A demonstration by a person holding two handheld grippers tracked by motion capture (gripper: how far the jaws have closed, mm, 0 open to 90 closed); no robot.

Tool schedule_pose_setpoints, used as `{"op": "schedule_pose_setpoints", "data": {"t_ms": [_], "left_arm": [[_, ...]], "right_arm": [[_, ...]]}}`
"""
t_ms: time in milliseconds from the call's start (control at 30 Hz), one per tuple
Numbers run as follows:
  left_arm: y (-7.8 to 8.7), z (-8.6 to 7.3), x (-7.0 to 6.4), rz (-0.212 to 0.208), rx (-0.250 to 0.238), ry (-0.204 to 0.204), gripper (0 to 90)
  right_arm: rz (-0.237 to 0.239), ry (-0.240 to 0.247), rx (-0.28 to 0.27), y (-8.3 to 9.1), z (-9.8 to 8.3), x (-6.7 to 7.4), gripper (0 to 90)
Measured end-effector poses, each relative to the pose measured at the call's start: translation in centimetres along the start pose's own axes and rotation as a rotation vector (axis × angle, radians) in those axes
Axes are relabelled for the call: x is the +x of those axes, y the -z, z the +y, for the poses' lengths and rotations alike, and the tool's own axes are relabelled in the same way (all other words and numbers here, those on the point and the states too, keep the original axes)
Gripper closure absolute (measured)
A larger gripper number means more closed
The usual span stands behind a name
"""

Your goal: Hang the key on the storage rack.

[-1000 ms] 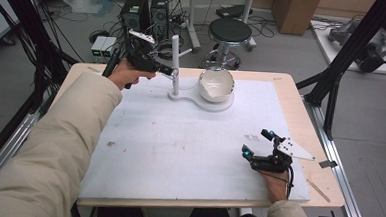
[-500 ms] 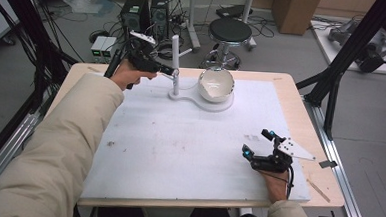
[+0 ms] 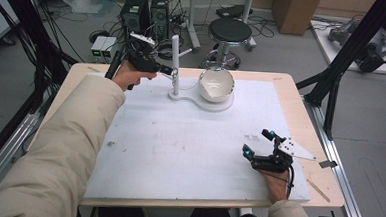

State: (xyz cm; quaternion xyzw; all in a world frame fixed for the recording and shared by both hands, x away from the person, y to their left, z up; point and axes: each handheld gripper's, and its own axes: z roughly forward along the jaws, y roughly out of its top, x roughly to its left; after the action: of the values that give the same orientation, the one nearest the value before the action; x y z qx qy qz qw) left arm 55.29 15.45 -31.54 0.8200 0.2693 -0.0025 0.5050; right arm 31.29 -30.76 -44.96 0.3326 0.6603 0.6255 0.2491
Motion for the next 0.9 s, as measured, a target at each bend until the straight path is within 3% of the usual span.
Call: {"op": "schedule_pose_setpoints", "data": {"t_ms": [433,667,800,900], "left_arm": [[-0.7,-0.7,0.5,0.051,-0.01,0.031,88.2],[-0.9,-0.9,0.5,0.081,-0.028,0.01,88.1],[-1.1,-1.2,0.5,0.125,-0.032,0.006,86.8],[-0.9,-1.4,0.4,0.171,-0.035,-0.039,70.1]], "right_arm": [[-0.002,0.001,-0.006,0.0,0.0,-0.1,0.4],[-0.002,0.0,-0.005,0.0,0.0,-0.1,0.3],[-0.003,-0.008,-0.003,0.0,0.0,-0.1,0.3],[-0.004,-0.007,-0.003,0.0,0.0,-0.1,0.4]]}}
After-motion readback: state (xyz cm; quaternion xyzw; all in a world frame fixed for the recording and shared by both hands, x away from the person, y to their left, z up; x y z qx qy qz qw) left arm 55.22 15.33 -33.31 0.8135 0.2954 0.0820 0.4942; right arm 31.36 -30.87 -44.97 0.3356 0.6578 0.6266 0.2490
